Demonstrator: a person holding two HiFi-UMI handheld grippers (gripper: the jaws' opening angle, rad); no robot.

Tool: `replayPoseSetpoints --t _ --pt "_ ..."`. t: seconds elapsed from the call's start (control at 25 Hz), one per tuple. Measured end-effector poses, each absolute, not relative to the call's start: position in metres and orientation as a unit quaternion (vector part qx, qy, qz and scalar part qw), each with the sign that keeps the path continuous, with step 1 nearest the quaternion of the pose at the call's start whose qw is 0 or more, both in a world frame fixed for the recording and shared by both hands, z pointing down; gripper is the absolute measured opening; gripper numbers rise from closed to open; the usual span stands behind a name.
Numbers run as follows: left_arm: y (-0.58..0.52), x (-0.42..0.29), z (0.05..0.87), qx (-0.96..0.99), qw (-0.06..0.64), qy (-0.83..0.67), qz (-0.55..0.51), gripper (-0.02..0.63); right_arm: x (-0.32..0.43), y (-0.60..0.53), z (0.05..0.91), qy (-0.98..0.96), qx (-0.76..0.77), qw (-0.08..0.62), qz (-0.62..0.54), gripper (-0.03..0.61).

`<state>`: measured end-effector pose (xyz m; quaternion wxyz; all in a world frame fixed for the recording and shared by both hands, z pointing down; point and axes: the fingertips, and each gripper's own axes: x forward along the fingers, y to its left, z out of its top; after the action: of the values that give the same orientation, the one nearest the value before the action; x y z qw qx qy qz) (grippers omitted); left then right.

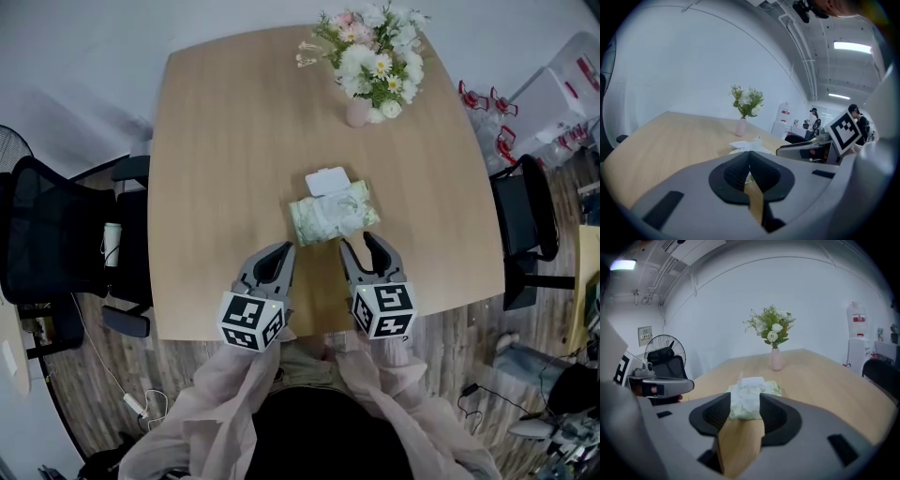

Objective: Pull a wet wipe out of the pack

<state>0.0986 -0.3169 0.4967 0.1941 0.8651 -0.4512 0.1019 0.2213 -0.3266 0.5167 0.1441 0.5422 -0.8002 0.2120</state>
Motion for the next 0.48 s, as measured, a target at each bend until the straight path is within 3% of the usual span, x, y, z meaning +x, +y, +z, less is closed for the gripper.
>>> replayPoseSetpoints --t 0.16,0.48 --pt "-0.325 0.094 0.501 0.860 0.200 -0.458 0.102 0.011 0.219 -0.338 0.522 -0.802 0.537 0.154 0.212 0.229" --pt "-0.341 0.092 0.510 0.853 0.219 -0.463 0.100 0.011 0.215 -0.353 0.539 -0.802 0.527 0.181 0.217 0.239"
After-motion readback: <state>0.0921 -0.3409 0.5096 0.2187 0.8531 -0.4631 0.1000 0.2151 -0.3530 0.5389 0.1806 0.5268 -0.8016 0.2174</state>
